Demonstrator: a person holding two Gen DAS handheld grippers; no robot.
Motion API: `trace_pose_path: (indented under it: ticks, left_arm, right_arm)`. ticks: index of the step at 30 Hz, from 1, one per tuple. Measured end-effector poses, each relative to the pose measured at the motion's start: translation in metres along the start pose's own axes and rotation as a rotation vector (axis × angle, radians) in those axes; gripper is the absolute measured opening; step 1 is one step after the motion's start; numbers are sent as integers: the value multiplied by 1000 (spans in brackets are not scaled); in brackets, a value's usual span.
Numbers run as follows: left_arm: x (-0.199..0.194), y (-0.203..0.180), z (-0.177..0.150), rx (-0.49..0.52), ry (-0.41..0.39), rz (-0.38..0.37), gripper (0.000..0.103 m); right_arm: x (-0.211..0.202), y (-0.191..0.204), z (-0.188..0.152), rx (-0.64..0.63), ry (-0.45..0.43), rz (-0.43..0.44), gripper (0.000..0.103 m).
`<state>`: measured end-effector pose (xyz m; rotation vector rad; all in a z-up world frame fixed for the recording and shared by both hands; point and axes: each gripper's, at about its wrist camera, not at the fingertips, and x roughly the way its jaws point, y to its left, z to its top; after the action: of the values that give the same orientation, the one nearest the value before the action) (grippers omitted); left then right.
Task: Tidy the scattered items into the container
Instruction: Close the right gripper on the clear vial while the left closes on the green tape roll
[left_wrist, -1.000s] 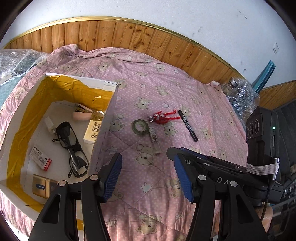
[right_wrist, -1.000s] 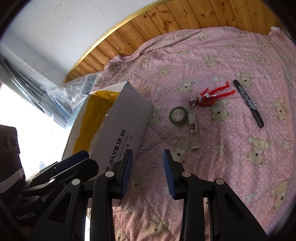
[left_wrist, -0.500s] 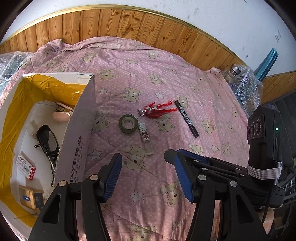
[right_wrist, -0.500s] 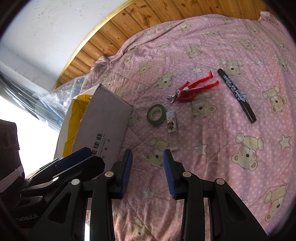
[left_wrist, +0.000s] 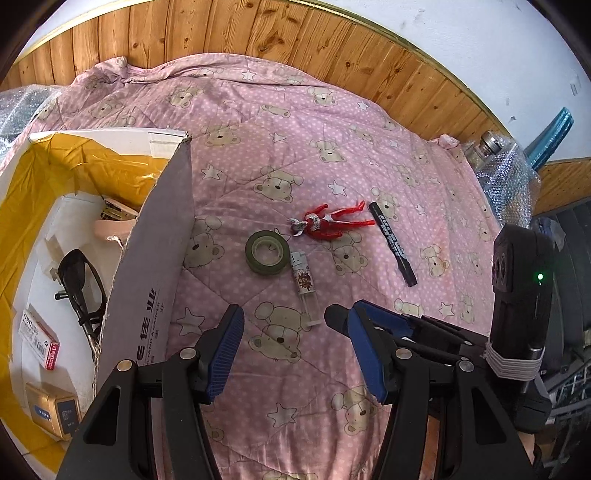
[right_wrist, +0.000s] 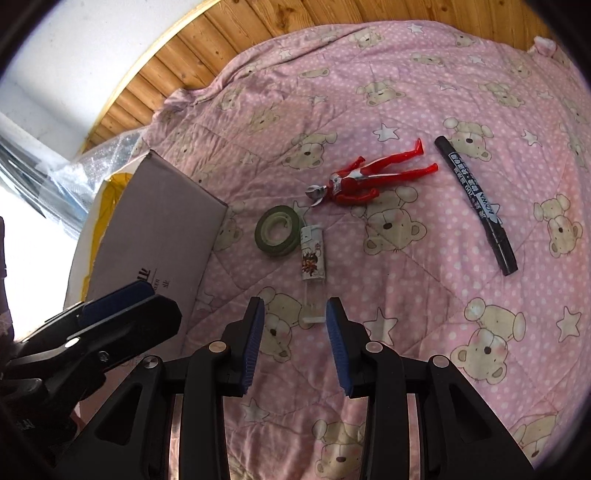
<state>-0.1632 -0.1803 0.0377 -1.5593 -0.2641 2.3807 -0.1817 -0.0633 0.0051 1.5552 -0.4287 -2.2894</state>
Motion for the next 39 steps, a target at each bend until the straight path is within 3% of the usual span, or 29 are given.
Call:
trace_pose_path:
  ticks: [14, 18, 20, 35, 39]
  left_arm:
    - [44, 11, 26, -5, 49, 37, 60]
    - [57, 12, 31, -8, 68, 48, 60]
    - [64, 11, 33, -6, 77, 53, 60]
    - [121, 16, 42, -20, 150, 115, 60]
    - [126, 15, 45, -9, 129, 128, 63]
  right_arm:
    - [46, -5, 10, -64, 46, -93, 37]
    - [47, -3, 10, -107, 38, -121, 23]
    - [46, -7, 11, -103, 39, -115, 19]
    - [25, -53, 4, 58, 35, -33, 19]
    - [25, -54, 4, 64, 34, -23, 19]
